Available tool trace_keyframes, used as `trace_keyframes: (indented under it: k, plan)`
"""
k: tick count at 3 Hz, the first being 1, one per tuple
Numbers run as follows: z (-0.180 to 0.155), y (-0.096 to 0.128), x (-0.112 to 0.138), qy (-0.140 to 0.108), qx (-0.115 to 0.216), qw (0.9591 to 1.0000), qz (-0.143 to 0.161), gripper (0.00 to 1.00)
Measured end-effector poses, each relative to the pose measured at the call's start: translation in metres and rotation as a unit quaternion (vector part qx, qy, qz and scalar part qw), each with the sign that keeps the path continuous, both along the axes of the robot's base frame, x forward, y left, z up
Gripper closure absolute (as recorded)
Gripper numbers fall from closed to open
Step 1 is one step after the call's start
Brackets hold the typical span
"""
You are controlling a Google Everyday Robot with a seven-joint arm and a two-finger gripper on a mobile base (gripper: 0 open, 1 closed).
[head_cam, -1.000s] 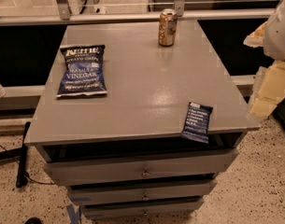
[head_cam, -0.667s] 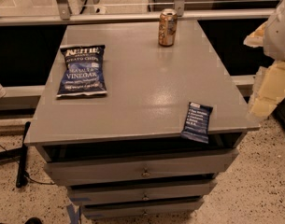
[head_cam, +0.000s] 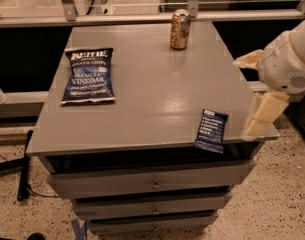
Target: Pick rxbar blueberry
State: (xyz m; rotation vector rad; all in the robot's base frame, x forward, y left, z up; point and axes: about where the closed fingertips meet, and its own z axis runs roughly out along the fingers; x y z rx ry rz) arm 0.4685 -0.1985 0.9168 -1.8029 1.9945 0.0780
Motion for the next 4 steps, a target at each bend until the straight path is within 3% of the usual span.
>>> trace_keyframes:
  k: [1, 2, 4]
  plan:
    - [-0.037, 0.017, 0.013, 0.002, 0.03, 0.997, 0.072, 0.0]
    - [-0.058, 0.025, 0.011, 0.015, 0.042, 0.9923, 0.116, 0.0]
    - [-0.086, 0.032, -0.01, 0.046, 0.063, 0.9884, 0.13, 0.0]
